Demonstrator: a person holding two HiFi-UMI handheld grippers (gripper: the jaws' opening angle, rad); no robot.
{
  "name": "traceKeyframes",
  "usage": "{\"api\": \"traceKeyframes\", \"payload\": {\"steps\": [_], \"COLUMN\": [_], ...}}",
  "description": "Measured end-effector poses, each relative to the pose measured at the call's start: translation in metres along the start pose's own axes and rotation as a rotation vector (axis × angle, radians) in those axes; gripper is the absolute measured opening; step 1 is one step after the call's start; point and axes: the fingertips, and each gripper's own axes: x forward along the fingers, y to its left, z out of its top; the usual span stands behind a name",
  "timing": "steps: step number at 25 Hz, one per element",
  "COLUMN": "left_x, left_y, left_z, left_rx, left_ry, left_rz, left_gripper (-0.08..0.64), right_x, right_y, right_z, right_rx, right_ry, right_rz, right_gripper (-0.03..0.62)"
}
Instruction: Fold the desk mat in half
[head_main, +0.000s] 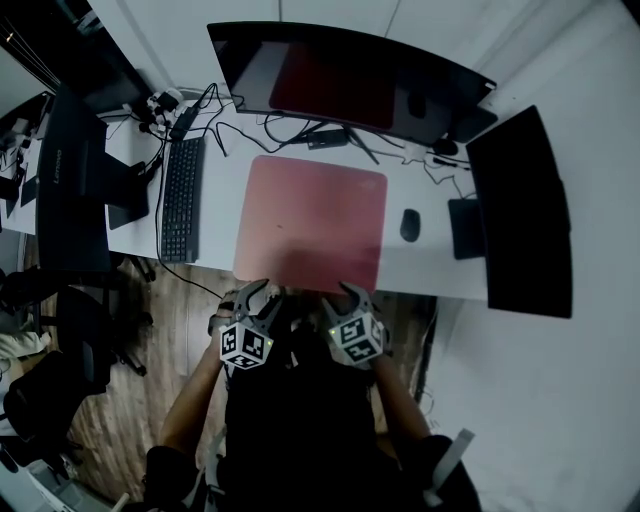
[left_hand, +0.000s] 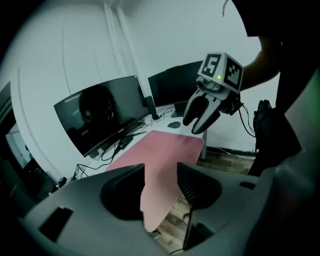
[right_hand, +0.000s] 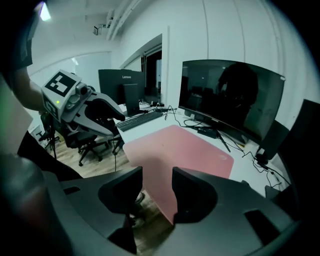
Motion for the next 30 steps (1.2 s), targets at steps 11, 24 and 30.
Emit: {"api": "traceKeyframes", "payload": {"steps": [11, 24, 30], "left_x": [0.073, 0.104, 0.11], "left_y": [-0.028, -0.036, -0.032], "left_z": [-0.084, -0.137, -0.139], "left_rx": [0.269, 0.396, 0.424], "left_ry": [0.226, 0.348, 0.352], "left_rz": [-0.175, -0.277, -0.252], "left_gripper": [0.204, 0.221, 0.22], "right_x": [0.068, 0.108, 0.125], "right_y": [0.011, 0.007, 0.008], "right_z": [-0.061, -0.103, -0.118], "right_rx": [-0.152, -0.271, -0.373], "right_ry": [0.202, 0.346, 0.39], "right_rz": [0.028, 0.004, -0.014], "right_gripper": [0.176, 0.19, 0.198]}}
